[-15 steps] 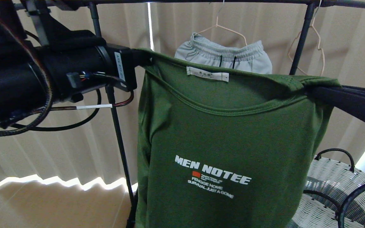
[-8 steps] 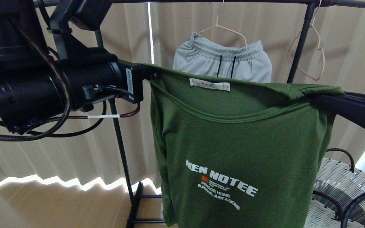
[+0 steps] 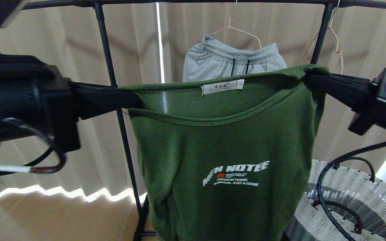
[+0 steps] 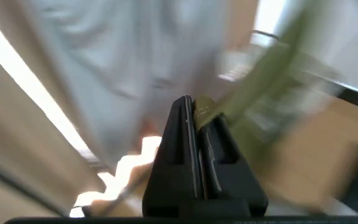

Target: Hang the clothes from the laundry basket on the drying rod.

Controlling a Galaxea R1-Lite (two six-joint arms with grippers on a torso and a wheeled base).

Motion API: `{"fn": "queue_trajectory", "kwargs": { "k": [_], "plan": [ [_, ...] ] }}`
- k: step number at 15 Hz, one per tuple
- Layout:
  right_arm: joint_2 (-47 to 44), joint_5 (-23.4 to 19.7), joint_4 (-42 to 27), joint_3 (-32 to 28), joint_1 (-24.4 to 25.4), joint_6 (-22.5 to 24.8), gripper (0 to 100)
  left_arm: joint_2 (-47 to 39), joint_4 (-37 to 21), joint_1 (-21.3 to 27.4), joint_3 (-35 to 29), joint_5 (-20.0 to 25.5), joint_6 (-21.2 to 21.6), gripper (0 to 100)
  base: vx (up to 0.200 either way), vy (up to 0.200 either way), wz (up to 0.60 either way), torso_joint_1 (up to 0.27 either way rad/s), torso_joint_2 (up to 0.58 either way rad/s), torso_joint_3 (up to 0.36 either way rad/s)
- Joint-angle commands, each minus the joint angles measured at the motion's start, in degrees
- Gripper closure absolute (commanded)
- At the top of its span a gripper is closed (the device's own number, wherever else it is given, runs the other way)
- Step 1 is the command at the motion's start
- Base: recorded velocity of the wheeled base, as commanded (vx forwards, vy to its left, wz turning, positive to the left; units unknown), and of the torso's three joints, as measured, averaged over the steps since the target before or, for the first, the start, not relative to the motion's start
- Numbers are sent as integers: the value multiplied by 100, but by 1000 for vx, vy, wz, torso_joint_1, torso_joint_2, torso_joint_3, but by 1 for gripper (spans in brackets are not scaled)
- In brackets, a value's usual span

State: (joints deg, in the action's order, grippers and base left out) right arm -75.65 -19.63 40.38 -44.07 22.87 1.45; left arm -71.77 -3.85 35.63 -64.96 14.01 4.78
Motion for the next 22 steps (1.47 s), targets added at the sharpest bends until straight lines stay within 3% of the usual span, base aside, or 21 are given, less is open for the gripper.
{"fn": "queue_trajectory", "kwargs": {
  "k": [1, 3, 9, 12, 15, 22],
  "plan": [
    [-872, 38, 410, -357, 130, -303, 100, 594, -133, 111, 107, 199, -118, 100, 0, 0, 0, 0, 0, 0],
    [-1048, 47, 419, -489, 139, -321, 100, 664, -116, 374, 239, 208, -170, 100, 0, 0, 0, 0, 0, 0],
    [-828, 135, 348, -427, 139, -321, 100, 558, -28, 321, 256, 137, -135, 100, 0, 0, 0, 0, 0, 0],
    [-380, 143, 111, -392, 112, -312, 100, 31, 807, -206, 291, -522, 67, 100, 0, 0, 0, 0, 0, 0],
    [60, 135, -434, -199, 112, -321, 100, -356, 1501, -276, 432, -882, 129, 100, 0, 0, 0, 0, 0, 0],
    [-19, 135, -452, -111, 121, -321, 100, -356, 1616, -215, 634, -891, 243, 100, 0, 0, 0, 0, 0, 0]
  ]
}}
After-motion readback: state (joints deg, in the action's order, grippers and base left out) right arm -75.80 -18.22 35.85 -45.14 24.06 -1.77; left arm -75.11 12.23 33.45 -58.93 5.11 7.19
